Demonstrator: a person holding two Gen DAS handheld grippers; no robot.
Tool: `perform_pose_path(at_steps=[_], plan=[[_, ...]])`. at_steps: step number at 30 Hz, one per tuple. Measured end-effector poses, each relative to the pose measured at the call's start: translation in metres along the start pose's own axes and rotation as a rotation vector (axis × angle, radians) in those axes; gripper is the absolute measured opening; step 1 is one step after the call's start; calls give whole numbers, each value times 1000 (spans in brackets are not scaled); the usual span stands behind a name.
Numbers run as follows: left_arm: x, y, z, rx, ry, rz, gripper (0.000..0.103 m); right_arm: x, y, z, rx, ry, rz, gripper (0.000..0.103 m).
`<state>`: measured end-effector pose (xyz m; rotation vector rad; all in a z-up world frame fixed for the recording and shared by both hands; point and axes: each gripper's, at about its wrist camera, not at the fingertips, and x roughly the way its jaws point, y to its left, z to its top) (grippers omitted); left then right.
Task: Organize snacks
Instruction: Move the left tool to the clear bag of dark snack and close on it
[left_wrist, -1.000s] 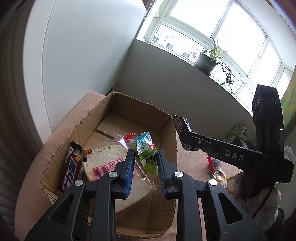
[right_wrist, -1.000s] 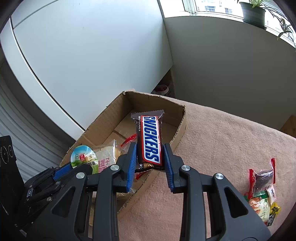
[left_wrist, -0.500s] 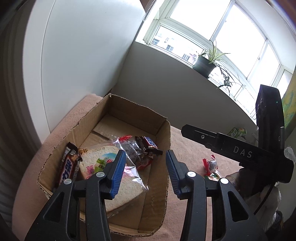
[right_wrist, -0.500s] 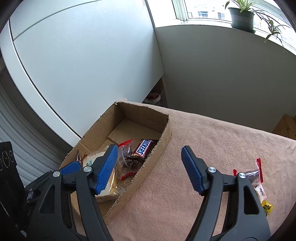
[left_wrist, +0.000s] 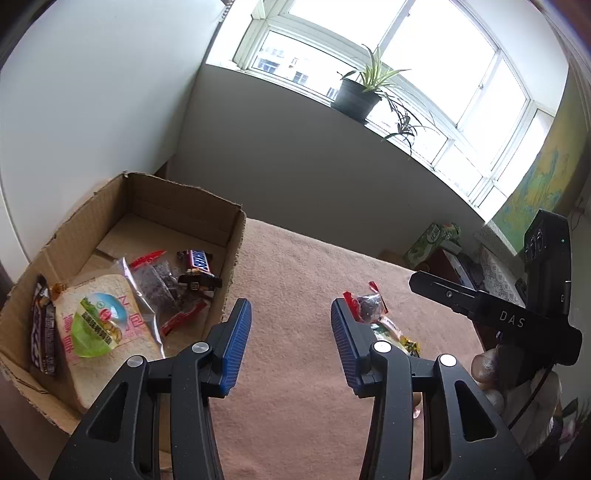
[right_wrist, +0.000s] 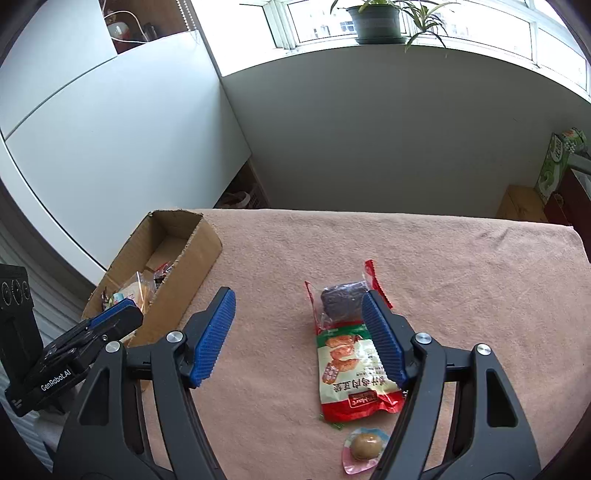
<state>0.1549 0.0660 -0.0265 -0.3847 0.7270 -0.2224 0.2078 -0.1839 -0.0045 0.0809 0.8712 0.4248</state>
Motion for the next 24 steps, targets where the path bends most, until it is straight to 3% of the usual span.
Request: perform_pose_path(at_steps=[7,15,18,22,24], plan=[[37,-26,-14,23,112,-49,44,-10,-53,-36,44,37,-91,74],[63,-55,-11,29,170,-103,44,-4,-92,-49,108,67,-94,74],[77,-73,-8,76,189,-110,44,3,-97,-46,87,81,-110,74],[95,-99,1,188,198,-93,53,18,-100,-43,70,117,-112,74],[104,-106,2,235,209,-82,54,26,-99,-42,51,135,-116,74]])
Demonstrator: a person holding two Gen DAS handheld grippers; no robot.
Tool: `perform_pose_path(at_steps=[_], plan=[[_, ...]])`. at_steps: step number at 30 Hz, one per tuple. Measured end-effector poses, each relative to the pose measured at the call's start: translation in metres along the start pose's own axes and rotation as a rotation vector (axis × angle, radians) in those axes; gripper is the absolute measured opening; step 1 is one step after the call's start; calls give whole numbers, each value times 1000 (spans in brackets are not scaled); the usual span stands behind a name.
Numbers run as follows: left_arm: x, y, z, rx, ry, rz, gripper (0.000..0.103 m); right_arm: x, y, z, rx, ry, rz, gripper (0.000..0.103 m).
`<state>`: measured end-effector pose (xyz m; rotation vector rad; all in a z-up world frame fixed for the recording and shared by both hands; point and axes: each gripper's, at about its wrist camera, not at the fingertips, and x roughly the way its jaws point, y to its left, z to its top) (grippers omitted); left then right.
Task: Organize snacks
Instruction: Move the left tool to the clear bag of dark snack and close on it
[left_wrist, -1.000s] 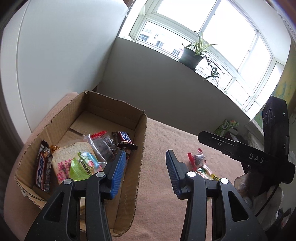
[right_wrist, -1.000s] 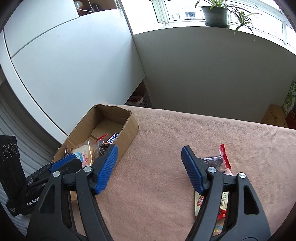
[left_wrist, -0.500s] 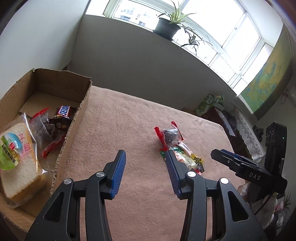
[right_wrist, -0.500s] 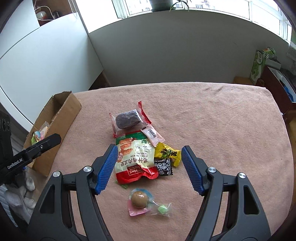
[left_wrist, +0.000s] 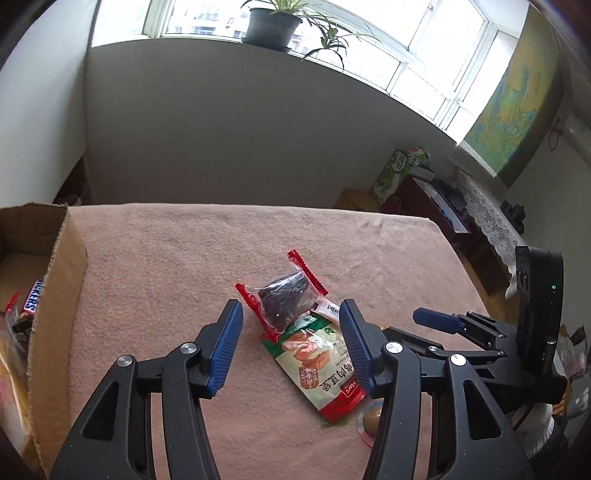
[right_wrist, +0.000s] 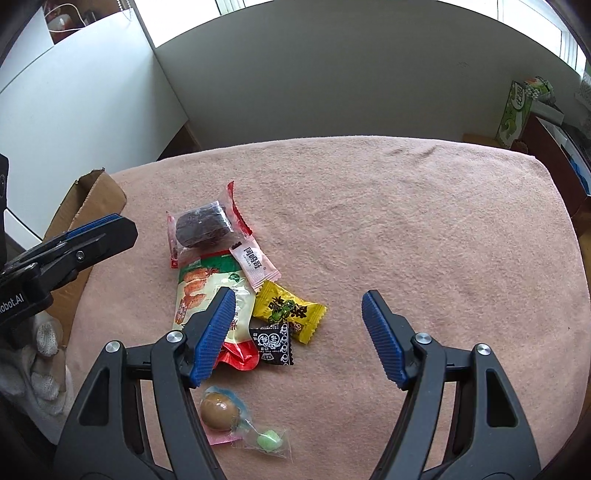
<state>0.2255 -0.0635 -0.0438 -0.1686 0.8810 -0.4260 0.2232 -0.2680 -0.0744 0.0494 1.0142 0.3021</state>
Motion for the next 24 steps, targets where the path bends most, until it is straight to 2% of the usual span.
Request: perform_pose_path(at_steps=[4,8,16,20,24], plan=[[25,1,0,37,71,3,54,13,7,2,-58,19,-10,74],[34,-1,0,69,79,34,54,21,17,3,-126,22,-55,74],[55,-9,3,130,99,68,54,31,24,5,-173,33,-54,74],[63,5,4,83,135,77,53,32,23,6,-173,32,-55,74],[60,15,3,54,135,84,51,33,25,7,-187,25,-56,73]])
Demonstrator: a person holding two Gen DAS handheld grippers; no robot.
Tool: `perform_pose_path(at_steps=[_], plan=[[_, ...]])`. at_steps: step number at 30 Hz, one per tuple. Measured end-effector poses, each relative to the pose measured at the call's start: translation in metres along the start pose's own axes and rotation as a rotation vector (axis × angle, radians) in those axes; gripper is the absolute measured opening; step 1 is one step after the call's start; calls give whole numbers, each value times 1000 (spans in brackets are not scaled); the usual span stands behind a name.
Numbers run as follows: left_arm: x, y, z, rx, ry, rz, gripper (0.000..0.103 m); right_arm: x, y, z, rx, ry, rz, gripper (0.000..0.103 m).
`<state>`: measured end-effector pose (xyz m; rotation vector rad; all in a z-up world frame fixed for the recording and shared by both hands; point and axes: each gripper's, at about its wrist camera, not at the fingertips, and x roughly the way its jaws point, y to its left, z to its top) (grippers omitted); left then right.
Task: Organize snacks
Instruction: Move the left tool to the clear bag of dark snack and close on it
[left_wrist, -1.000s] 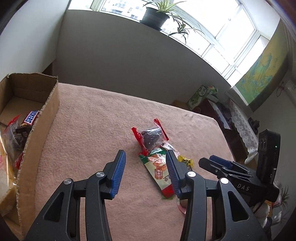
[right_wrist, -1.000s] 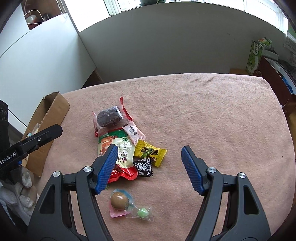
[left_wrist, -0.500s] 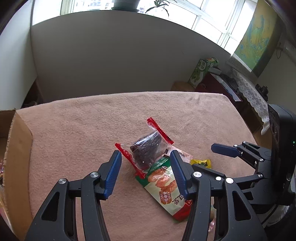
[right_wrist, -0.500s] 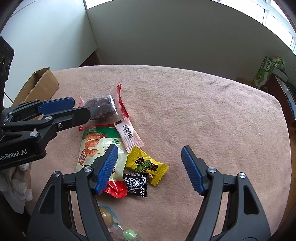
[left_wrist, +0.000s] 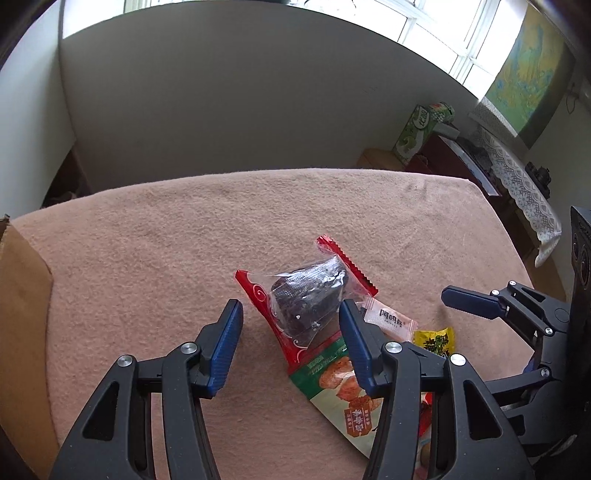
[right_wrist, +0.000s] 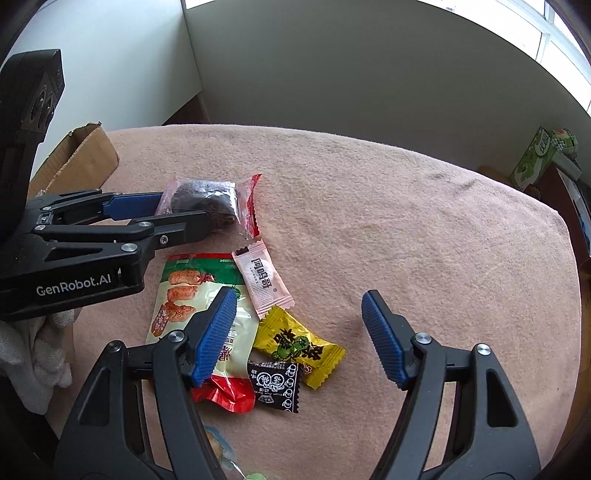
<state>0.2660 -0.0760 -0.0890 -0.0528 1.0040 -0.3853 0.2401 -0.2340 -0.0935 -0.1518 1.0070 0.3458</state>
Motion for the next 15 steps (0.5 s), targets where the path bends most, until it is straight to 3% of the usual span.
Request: perform_pose_path(at_steps=[2,5,10,15], plan=[[-1,4,0,-19,-1,-18,40,2,3,3,-11,-4,-5,73],[-1,4,0,-25,1,-25,38,8,12,9,-32,-2,-12,73],[1,3,2,-41,-3,48,38,18,17,14,-45,15,-14,50],[-1,18,-2,-70,4,48,37,21,17,14,-42,15,-19,46]])
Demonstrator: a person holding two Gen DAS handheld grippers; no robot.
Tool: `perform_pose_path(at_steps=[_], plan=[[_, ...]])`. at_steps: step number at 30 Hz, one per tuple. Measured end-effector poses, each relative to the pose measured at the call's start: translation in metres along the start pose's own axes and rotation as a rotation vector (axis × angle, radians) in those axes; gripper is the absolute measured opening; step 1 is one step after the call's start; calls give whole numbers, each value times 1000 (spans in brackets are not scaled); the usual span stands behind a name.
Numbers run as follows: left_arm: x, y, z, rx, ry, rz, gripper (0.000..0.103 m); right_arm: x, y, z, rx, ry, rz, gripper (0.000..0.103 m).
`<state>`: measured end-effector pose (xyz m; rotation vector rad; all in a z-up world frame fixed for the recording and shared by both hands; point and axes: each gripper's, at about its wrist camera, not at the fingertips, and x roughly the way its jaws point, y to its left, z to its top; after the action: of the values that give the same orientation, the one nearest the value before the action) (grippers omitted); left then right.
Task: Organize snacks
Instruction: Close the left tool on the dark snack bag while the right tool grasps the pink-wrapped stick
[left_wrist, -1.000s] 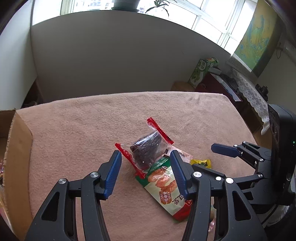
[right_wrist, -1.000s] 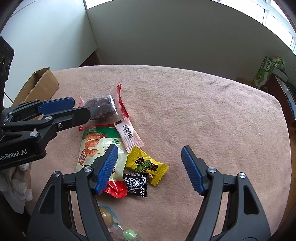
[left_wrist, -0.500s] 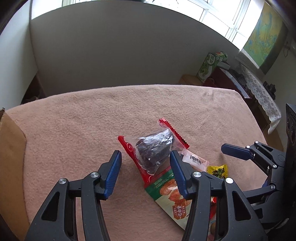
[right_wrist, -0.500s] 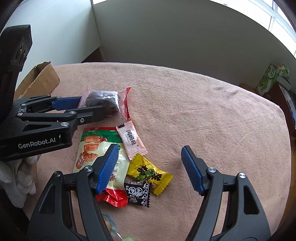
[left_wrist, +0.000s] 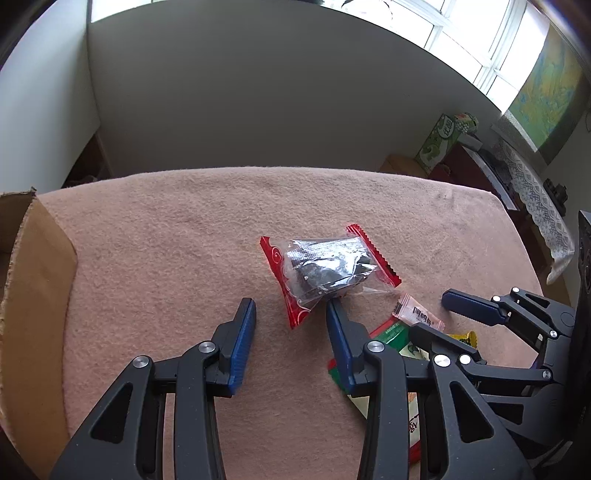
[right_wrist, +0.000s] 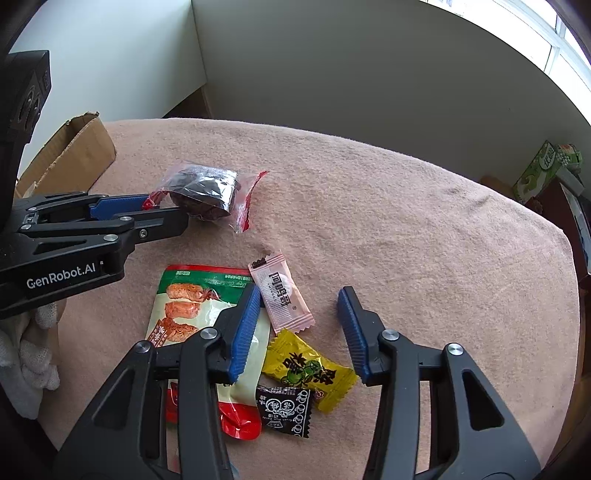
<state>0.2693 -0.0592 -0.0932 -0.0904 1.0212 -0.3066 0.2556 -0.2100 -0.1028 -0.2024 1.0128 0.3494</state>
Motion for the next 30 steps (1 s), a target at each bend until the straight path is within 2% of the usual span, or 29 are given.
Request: perform_pose_path(at_steps=[4,6,9,10,11,16,20,24,26,30], plan=[[-10,6,-1,-5,-10,-27,36,1,-5,0,9,3,-14,45],[-22,5,1,-14,-38,-38,36,0,-8,-1,8,7,-29,37],[-37,-4,5,4,-81,-61,51,-1,-11,-1,14,5,-25,37],[-41,-6,7,5,-97,-70,60,-1,-11,-2,14,5,-24,37],[-43,-9,10,2,-111,-76,64,-1,-10,-1,14,5,-25,37],[-27,-13,27,5,-109,-87,64,-4,-13,-5,20,4,-20,37],[-14,-3,36,-35,-94,-103,64,-6,-15,-10,24,2,-17,37],[0,7,31,-38,-13,-152,60,-7,-16,-13,28,-2,-14,37],[3,5,26,-25,14,-157,55,-8,-19,-15,33,-4,-11,37],[-5,-10,16,53,9,-124,55,-11,-26,-17,39,-6,-2,37]])
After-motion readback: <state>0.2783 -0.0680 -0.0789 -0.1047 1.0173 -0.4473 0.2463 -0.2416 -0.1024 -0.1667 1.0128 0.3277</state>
